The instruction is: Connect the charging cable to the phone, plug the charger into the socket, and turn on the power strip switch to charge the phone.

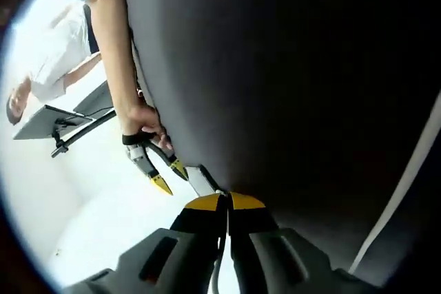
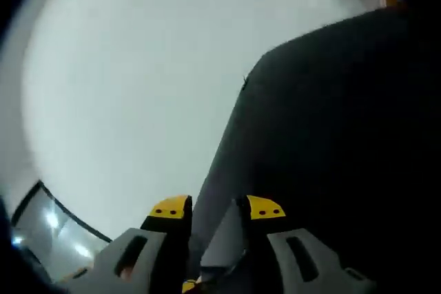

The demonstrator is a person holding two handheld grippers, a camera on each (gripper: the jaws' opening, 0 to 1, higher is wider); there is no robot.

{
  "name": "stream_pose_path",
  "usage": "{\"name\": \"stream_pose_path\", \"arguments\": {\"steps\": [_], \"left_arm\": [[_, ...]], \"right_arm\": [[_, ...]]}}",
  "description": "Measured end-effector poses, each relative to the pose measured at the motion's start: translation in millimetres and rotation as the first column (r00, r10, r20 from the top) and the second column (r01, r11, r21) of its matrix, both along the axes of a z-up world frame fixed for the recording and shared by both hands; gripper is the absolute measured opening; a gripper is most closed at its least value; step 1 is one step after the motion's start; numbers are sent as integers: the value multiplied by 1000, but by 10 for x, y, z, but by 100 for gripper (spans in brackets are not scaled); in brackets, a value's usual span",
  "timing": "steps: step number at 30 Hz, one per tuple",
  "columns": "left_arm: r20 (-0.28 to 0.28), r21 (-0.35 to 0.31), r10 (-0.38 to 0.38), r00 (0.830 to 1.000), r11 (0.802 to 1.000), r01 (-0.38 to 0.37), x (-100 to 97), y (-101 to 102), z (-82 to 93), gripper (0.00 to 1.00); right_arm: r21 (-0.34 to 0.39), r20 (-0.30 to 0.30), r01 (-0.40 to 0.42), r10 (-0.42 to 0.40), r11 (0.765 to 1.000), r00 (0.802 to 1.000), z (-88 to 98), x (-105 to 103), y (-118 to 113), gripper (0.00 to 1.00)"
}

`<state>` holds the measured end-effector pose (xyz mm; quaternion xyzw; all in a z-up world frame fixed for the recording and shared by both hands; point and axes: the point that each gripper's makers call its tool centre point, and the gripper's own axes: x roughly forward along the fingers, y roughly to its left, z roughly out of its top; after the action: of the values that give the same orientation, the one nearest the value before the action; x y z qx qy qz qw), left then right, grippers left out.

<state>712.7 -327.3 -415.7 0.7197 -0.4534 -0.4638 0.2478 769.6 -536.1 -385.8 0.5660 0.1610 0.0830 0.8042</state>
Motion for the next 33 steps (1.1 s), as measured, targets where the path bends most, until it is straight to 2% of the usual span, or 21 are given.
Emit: {"name": "stream_pose_path", "arguments": {"steps": [1, 2, 4, 9, 10, 11, 13, 14, 16, 17, 21, 24, 27, 29, 31, 33], "left_arm": [[-2, 1, 0, 1000, 1000, 0, -5, 3, -1, 0], [-2, -1, -1, 1000, 1000, 1, -7, 5, -1, 0], [-3, -1, -2, 1000, 1000, 2, -9, 11, 1, 0], [-17, 8, -17, 1000, 1000, 18, -51, -5, -6, 0], [-16, 5, -16, 1000, 1000, 16, -51, -10, -9, 0], [-16, 4, -15, 1000, 1000, 15, -79, -26, -4, 0], [-17, -1, -9, 1000, 1000, 9, -73, -44, -8, 0], [-19, -2, -9, 1000, 1000, 8, -71, -47, -10, 0], [-18, -6, -10, 1000, 1000, 10, -72, -55, -8, 0], [-23, -4, -12, 1000, 1000, 12, -79, -56, -12, 0], [-28, -5, -16, 999, 1000, 16, -81, -55, -10, 0], [-31, 2, -32, 999, 999, 32, -79, -56, -15, 0], [-4, 12, -56, 998, 998, 56, -31, -57, -26, 0], [16, 9, -54, 998, 999, 53, 43, -57, -44, 0], [29, 3, -48, 998, 999, 47, 203, -60, -85, 0], [31, -6, -41, 999, 999, 41, 239, -63, -74, 0]], "right_arm": [[-54, -5, 17, -17, 998, 1000, -22, 26, -19, 28], [-151, -21, 36, -40, 988, 999, -87, 36, -61, 27], [-217, -27, 36, -43, 975, 999, -111, 38, -74, 23], [-230, -17, 39, -44, 972, 999, -81, 59, -94, 24], [-241, -12, 42, -47, 970, 999, -84, 33, 25, 25], [-265, 5, 55, -55, 963, 998, -61, 39, 3, 26], [-311, 43, 133, -126, 941, 991, -7, 58, -125, 27], [-309, 36, 126, -121, 943, 992, -18, 48, -102, 28], [-299, -8, 42, -47, 953, 999, -110, 38, 80, 28], [-362, 12, 70, -71, 930, 997, -97, 52, 49, 27], [-307, 4, 74, -76, 949, 997, -84, 70, 36, 30], [-320, 11, 76, -77, 944, 997, -64, 74, 98, 33], [-393, 10, 72, -74, 917, 997, -92, 79, 134, 31], [-390, 15, 78, -78, 917, 997, -85, 85, 135, 31], [-376, 13, 78, -79, 923, 997, -90, 93, 108, 29], [-384, 10, 77, -79, 920, 997, -95, 100, 95, 28]]}}
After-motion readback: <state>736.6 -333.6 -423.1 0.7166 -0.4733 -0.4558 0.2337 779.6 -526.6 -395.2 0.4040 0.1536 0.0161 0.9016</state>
